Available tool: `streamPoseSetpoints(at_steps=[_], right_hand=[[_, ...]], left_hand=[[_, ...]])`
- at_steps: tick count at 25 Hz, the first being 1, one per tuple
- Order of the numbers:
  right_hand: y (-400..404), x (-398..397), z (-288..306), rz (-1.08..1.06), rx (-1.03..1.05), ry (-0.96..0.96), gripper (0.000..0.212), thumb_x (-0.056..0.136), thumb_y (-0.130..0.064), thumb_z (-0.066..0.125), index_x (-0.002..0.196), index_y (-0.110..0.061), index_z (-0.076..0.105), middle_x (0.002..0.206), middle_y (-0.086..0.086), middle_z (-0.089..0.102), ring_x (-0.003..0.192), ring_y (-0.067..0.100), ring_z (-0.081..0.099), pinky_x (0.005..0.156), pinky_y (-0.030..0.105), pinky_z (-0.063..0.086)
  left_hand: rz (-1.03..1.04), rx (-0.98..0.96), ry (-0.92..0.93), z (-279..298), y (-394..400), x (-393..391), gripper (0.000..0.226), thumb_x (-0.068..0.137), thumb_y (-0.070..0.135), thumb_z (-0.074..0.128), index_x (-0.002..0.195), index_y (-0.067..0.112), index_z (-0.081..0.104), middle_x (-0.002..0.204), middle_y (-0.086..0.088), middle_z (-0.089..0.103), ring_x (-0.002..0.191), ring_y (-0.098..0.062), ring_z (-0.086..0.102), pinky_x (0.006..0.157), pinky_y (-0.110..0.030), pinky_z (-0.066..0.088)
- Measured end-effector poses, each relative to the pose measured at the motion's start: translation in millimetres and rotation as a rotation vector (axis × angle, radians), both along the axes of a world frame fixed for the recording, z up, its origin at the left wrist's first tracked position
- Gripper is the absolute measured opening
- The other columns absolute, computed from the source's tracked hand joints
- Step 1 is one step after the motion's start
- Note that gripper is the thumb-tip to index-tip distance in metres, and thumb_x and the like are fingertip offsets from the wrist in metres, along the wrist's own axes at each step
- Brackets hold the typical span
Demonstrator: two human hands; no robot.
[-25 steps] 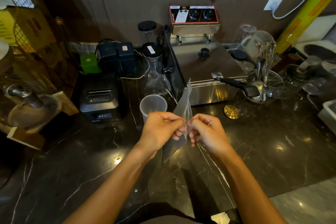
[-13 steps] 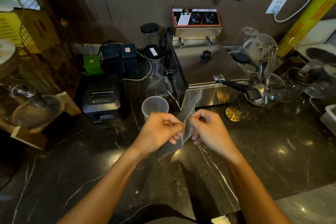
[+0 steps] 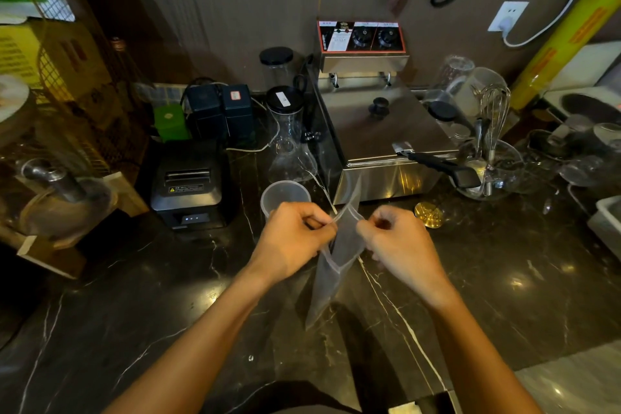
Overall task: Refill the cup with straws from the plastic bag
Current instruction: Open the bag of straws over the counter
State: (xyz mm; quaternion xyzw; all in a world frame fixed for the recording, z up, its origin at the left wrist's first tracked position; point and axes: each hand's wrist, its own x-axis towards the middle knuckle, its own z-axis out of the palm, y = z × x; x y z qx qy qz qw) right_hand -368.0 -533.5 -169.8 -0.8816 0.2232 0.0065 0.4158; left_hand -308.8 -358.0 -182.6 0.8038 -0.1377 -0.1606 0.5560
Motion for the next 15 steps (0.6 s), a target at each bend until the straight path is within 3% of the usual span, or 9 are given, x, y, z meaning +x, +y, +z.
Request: streamPoseSetpoints(at_steps=[3, 6, 10, 12, 15], right_hand=[[6, 8, 8, 0.051, -0.047, -0.067, 0.024, 0.089, -0.045, 0.067, 0.076, -0.024, 0.065, 0.069, 0.003, 0.069, 0.068, 0.021, 0.071, 0.069, 0.054, 0.063], [5, 8, 10, 0.078, -0.084, -0.075, 0.025, 0.095, -0.032, 0.066, 0.074, -0.018, 0.067, 0.068, 0.007, 0.069, 0.067, 0.026, 0.069, 0.069, 0.056, 0.061], [-6, 2, 5, 0.029, -0.132, -0.030, 0.025, 0.094, -0.030, 0.066, 0.073, -0.015, 0.067, 0.067, 0.009, 0.068, 0.067, 0.027, 0.068, 0.071, 0.055, 0.060], [-5, 4, 5, 0.041, -0.127, 0.000, 0.019, 0.091, -0.035, 0.068, 0.079, -0.020, 0.068, 0.070, 0.003, 0.070, 0.070, 0.023, 0.070, 0.074, 0.053, 0.061], [5, 12, 5, 0.029, -0.171, -0.047, 0.016, 0.091, -0.042, 0.070, 0.096, -0.027, 0.065, 0.086, -0.009, 0.068, 0.087, 0.016, 0.068, 0.083, 0.048, 0.059]], left_hand=[[-0.039, 0.006, -0.036, 3, -2, -2, 0.010, 0.093, 0.015, 0.074, 0.086, 0.019, 0.081, 0.067, 0.017, 0.073, 0.063, 0.004, 0.069, 0.060, -0.014, 0.053], [0.088, 0.079, -0.064, 0, 4, 3, 0.015, 0.090, 0.019, 0.075, 0.077, 0.024, 0.078, 0.069, 0.013, 0.074, 0.068, -0.001, 0.071, 0.068, -0.026, 0.060], [0.221, 0.158, -0.136, -10, 20, 13, 0.015, 0.084, 0.023, 0.076, 0.070, 0.028, 0.075, 0.068, 0.018, 0.073, 0.069, 0.002, 0.070, 0.075, -0.037, 0.063], [0.182, 0.146, -0.109, -10, 21, 13, 0.008, 0.081, 0.029, 0.077, 0.078, 0.036, 0.076, 0.076, 0.021, 0.073, 0.075, 0.002, 0.071, 0.081, -0.040, 0.063], [0.058, 0.105, -0.065, -5, 12, 10, 0.023, 0.083, 0.032, 0.076, 0.099, 0.048, 0.074, 0.089, 0.018, 0.073, 0.083, -0.006, 0.073, 0.087, -0.045, 0.063]])
